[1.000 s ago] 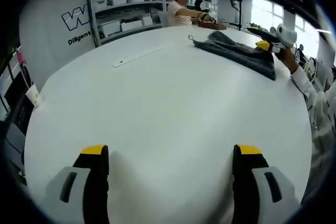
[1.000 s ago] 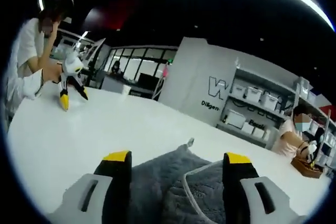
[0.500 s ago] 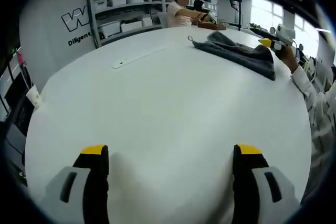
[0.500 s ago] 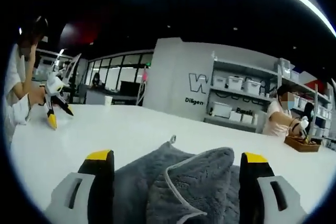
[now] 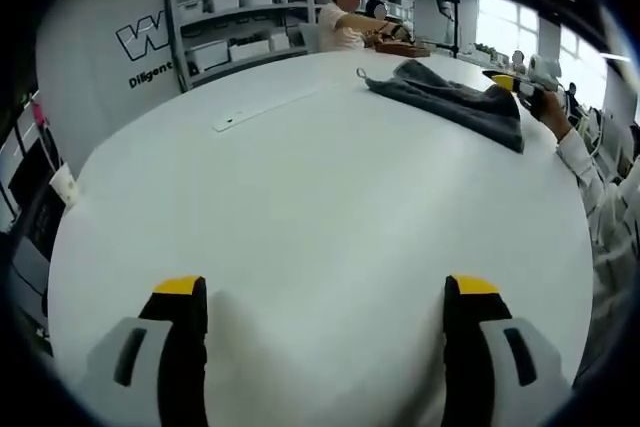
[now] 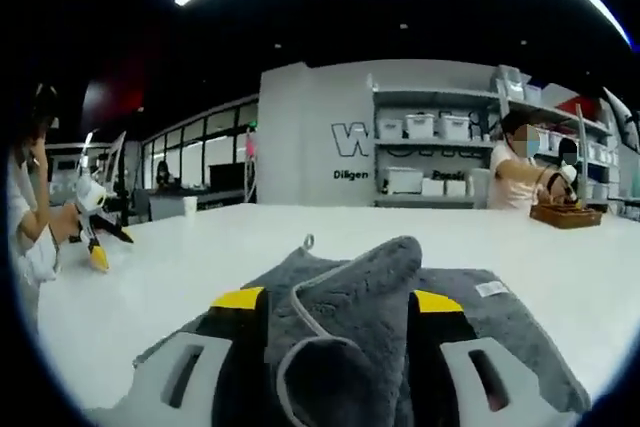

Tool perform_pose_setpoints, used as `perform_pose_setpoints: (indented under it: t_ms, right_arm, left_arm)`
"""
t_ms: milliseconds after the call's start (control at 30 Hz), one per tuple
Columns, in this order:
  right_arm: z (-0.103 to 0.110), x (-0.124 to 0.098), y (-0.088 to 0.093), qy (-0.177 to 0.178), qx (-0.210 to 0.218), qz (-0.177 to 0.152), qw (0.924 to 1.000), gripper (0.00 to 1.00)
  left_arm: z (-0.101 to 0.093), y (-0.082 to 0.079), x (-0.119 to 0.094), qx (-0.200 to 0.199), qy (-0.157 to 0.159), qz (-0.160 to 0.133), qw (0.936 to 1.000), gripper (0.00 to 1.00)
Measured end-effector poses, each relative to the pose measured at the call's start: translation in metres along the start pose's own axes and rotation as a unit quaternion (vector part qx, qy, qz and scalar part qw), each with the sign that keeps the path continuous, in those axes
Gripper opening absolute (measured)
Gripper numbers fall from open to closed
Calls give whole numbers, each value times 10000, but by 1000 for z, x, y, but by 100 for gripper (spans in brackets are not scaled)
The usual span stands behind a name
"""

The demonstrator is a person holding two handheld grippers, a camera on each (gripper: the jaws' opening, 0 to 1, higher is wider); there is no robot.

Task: Open the folded towel by lifting each exposed corner and separating the folded layers until the towel lies flat within the target outline without major curled edges

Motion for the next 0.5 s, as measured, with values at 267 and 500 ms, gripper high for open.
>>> perform_pose_setpoints:
  t_ms: [267, 500]
  right_arm:
    - [1, -9, 7, -256, 853, -234, 9958, 25]
    - [3, -22, 13, -299, 1174, -325, 9921, 23]
  left_arm:
    - [0, 0, -1, 18, -2, 11, 10000, 96]
    - [0, 0, -2, 18, -21, 5, 10000, 96]
Point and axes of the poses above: the point that each gripper's makers call its tool centre point, and the gripper's own axes: x roughly forward along the fingers, z roughly to its left, y roughly out of its underside, the point moved 8 cm from there along -x, roughly backward along the fingers, and after that the axes turned 2 degrees about -y, right-handed, at the moved point
